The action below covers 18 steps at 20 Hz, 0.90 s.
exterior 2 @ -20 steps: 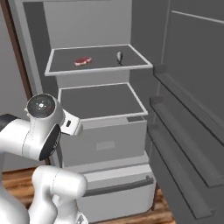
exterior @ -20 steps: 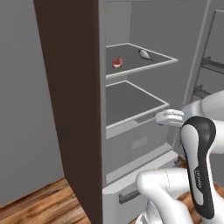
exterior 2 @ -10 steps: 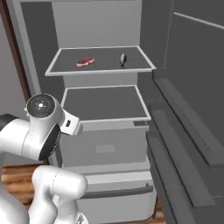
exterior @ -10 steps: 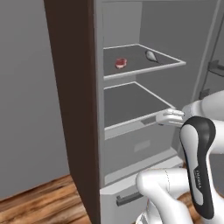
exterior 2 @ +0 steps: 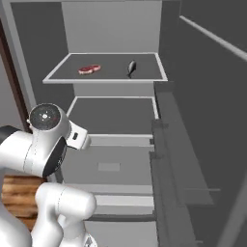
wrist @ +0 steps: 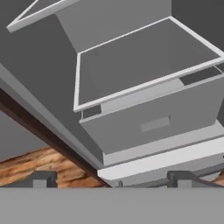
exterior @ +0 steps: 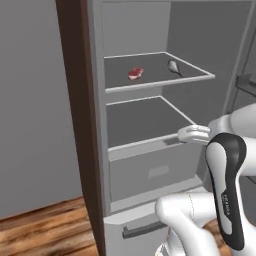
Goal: Gather the lemon and cucumber from the fridge and place them on a tray on the dining counter. Then gather the fish and steak from the fridge and place them on the other tray.
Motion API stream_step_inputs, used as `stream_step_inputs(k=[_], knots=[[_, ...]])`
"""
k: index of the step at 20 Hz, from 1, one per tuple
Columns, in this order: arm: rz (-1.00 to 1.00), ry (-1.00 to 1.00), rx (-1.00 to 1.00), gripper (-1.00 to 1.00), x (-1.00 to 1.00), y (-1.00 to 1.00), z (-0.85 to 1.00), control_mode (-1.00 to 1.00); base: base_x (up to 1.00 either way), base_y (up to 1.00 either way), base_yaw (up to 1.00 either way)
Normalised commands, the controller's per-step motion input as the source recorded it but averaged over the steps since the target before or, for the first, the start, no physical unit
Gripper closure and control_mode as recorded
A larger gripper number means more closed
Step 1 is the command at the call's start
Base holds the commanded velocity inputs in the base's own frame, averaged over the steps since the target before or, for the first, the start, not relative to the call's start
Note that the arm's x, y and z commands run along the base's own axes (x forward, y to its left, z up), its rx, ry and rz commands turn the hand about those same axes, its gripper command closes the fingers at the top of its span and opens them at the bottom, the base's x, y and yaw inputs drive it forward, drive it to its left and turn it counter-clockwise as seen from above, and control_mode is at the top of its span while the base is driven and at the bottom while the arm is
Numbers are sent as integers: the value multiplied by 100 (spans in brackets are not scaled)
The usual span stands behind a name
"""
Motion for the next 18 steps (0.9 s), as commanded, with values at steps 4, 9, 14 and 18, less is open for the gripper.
stream_step_inputs(k=[4, 9, 14, 18], knots=[[0, 0, 0, -100, 0, 0, 0, 100, 52, -31, 31], [0, 0, 0, -100, 0, 0, 0, 100, 65, -2, 26], [0, 0, 0, -100, 0, 0, 0, 100, 49, 2, 11], [0, 0, 0, -100, 1, 0, 0, -100, 3, 0, 0]])
